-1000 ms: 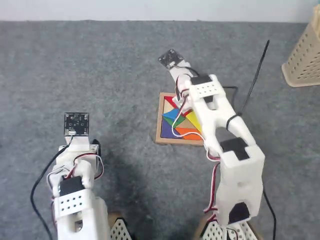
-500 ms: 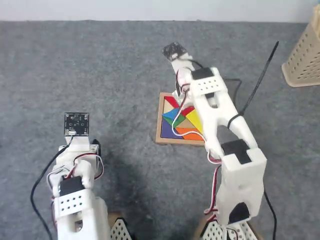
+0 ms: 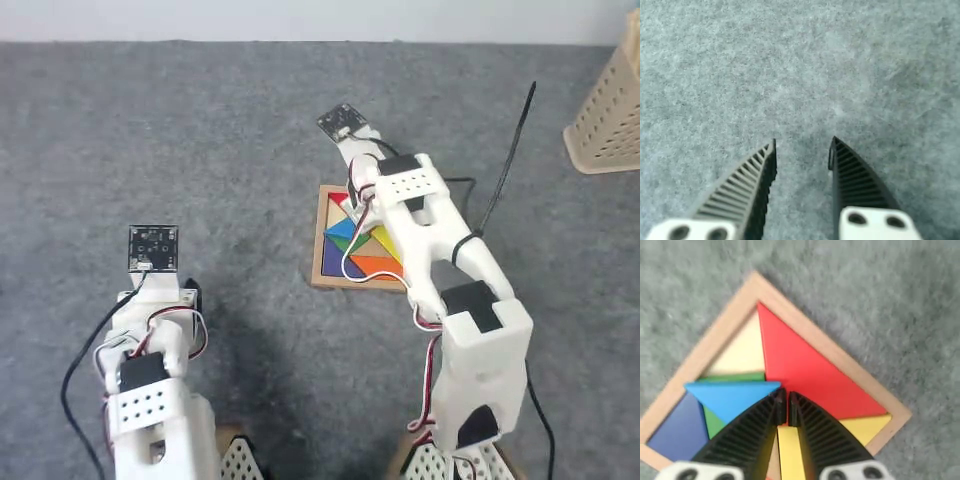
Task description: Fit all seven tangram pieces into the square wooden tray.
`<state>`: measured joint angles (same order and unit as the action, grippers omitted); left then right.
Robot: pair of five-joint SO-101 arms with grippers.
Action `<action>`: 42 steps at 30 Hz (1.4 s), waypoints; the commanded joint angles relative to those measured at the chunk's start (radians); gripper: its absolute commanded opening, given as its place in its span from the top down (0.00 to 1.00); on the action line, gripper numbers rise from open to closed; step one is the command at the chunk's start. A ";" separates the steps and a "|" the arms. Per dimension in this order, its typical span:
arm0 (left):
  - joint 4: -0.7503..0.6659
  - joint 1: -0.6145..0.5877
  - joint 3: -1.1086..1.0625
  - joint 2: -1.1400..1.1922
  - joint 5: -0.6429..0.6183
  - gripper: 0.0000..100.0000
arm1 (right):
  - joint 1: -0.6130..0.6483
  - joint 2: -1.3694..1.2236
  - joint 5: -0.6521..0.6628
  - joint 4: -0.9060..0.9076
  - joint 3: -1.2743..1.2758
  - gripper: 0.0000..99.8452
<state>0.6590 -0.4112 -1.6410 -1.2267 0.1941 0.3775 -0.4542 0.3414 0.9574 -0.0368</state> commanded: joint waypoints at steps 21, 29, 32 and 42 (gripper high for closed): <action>-0.026 -0.005 0.004 -0.020 0.006 0.83 | 0.120 0.390 0.011 -0.156 0.334 0.99; -0.026 -0.005 0.004 -0.020 0.006 0.83 | 0.120 0.367 0.021 -0.217 0.396 0.99; -0.026 -0.005 0.004 -0.020 0.006 0.83 | 0.110 0.303 0.021 -0.206 0.348 0.99; -0.026 -0.005 0.004 -0.020 0.006 0.83 | 0.045 0.179 0.021 -0.173 0.216 0.99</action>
<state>0.6590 -0.4112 -1.6410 -1.2267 0.1941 0.4496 -0.2793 0.3414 0.7718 0.2608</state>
